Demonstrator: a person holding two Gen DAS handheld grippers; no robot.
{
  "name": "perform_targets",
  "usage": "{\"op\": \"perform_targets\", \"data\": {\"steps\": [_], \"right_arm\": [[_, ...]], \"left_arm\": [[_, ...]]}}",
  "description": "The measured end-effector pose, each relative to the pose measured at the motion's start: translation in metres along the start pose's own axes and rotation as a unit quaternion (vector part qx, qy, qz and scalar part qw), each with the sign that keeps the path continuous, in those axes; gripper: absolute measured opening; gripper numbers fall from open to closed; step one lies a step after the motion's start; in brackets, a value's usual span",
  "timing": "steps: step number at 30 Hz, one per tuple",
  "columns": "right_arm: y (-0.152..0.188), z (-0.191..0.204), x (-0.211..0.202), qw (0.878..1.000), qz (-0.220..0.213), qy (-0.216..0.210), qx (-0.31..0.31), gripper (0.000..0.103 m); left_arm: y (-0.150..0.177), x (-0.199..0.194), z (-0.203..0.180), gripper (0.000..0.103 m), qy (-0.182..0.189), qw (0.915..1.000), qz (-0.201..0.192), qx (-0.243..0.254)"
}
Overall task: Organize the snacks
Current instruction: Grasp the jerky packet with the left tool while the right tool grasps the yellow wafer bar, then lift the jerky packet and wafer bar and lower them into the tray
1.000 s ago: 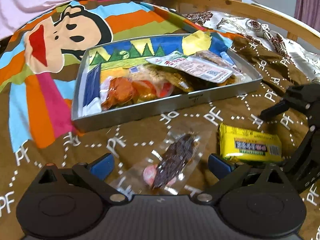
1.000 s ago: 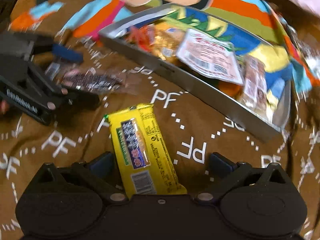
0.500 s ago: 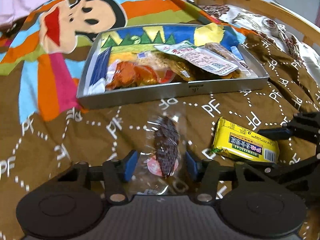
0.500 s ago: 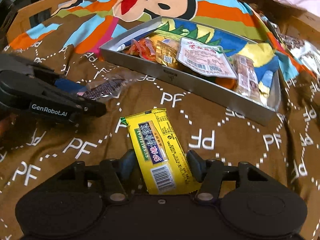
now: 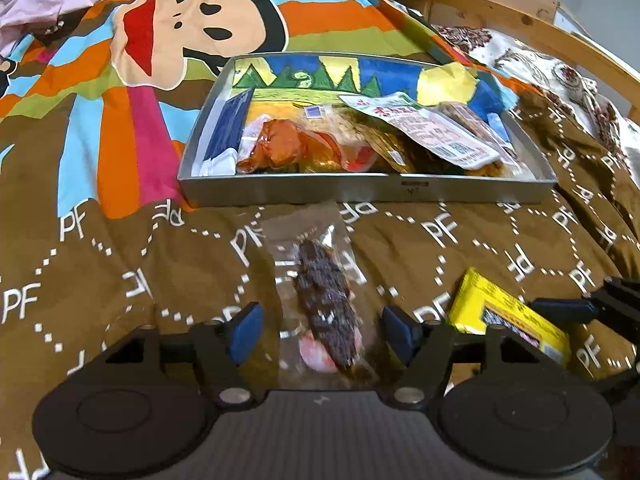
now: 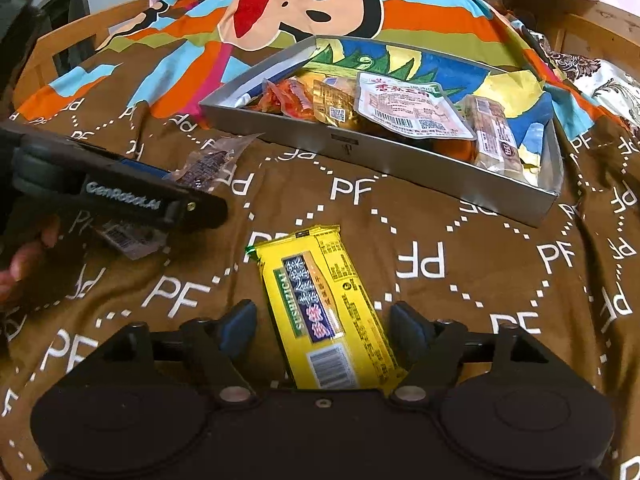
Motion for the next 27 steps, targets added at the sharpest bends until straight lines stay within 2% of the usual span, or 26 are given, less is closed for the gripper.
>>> {"op": "perform_targets", "data": {"steps": [4, 7, 9, 12, 17, 21, 27], "right_arm": [[-0.002, 0.002, 0.004, 1.000, -0.004, 0.010, 0.009, 0.078], [-0.003, 0.003, 0.003, 1.000, -0.006, 0.016, 0.010, 0.068], [-0.002, 0.004, 0.000, 1.000, -0.009, 0.017, 0.011, 0.063], [0.001, 0.006, -0.003, 1.000, -0.014, 0.023, 0.011, 0.060], [0.009, 0.009, -0.013, 0.999, -0.024, 0.027, 0.018, 0.058], [0.016, 0.009, -0.026, 0.998, -0.037, 0.019, 0.039, 0.057], [0.029, 0.016, -0.043, 0.997, -0.050, 0.021, 0.046, 0.055]], "left_arm": [[-0.003, 0.009, 0.006, 0.071, -0.005, 0.9999, -0.009, -0.014], [-0.004, 0.010, 0.004, 0.064, -0.012, 0.9999, -0.007, -0.009], [-0.003, 0.009, 0.000, 0.057, -0.015, 0.9999, -0.007, 0.000], [-0.001, 0.006, -0.007, 0.051, -0.024, 0.9996, -0.007, 0.012], [0.004, -0.003, -0.012, 0.050, -0.030, 0.9994, -0.009, 0.015], [0.010, -0.013, -0.024, 0.049, -0.036, 0.9986, -0.008, 0.039], [0.022, -0.034, -0.041, 0.049, -0.020, 0.9988, -0.003, 0.045]]}}
Point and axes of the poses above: each gripper's, at about its wrist camera, not at the fingertips, and x roughly the way its jaws point, z to its left, y to its underside, the point moved 3 cm from there along x, roughly the way its jaws point, and after that the axes turned 7 degrees about y, right-handed, at the moved point
